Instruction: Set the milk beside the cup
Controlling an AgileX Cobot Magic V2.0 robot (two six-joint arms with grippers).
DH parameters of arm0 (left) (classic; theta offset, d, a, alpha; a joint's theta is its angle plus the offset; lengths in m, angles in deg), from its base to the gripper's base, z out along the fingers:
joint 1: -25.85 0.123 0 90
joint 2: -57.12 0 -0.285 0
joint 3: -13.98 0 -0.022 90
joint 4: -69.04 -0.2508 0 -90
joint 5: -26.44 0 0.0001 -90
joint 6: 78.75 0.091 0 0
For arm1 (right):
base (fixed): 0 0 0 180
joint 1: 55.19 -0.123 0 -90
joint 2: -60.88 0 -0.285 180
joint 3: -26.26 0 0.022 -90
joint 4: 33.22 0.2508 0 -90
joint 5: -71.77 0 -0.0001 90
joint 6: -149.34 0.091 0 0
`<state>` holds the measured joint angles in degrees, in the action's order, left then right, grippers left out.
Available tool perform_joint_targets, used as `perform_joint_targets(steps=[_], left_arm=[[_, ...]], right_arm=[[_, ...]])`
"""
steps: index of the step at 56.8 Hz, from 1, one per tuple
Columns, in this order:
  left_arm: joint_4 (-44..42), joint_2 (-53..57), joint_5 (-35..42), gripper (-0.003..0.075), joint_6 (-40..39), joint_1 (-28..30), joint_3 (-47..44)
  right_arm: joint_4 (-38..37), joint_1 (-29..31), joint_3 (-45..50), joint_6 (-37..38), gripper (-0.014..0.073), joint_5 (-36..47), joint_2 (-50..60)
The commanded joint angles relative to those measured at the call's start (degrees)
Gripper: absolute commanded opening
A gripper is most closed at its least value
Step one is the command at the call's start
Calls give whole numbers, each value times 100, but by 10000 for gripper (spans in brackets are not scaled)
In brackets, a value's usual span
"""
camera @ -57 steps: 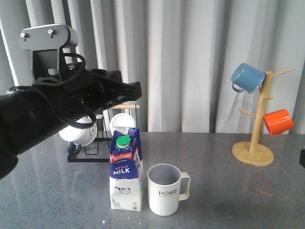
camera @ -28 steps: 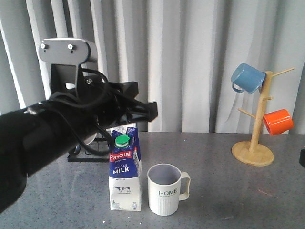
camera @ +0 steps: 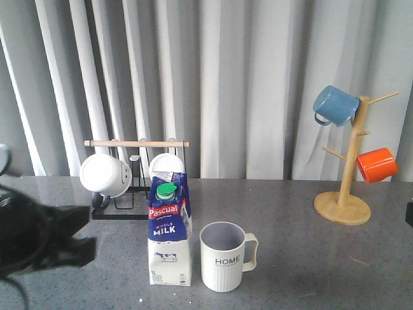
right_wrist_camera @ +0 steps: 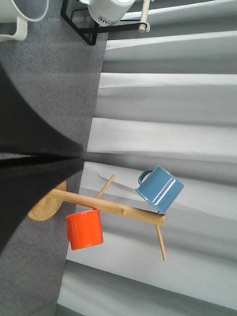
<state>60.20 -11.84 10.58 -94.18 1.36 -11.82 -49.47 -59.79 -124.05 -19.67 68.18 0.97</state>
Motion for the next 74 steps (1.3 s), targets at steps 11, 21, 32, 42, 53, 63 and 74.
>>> perform_joint_targets(steps=[11, 21, 32, 42, 53, 63, 74], left_arm=[[802, 2127, 3012, -7, 1785, 744, -2663], [977, 3416, 4162, -7, 1668, 1165, -4272], [783, 4550, 3262, -7, 1116, 1757, -4808], [191, 5492, 2884, -7, 441, 2186, -5173], [181, 6288, 1976, -7, 363, 2302, -5165], [222, 6273, 1758, -7, 370, 2296, -5165], [295, 6273, 1746, -7, 370, 2071, -5165]], right_arm=[[-40, 26, -157, -8, -8, 390, 32], [-40, 26, -157, -8, -8, 390, 32], [-40, 26, -157, -8, -8, 390, 32], [-40, 26, -157, -8, -8, 390, 32], [-40, 26, -157, -8, -8, 390, 32], [-40, 26, -157, -8, -8, 390, 32], [-40, 26, -157, -8, -8, 390, 32]])
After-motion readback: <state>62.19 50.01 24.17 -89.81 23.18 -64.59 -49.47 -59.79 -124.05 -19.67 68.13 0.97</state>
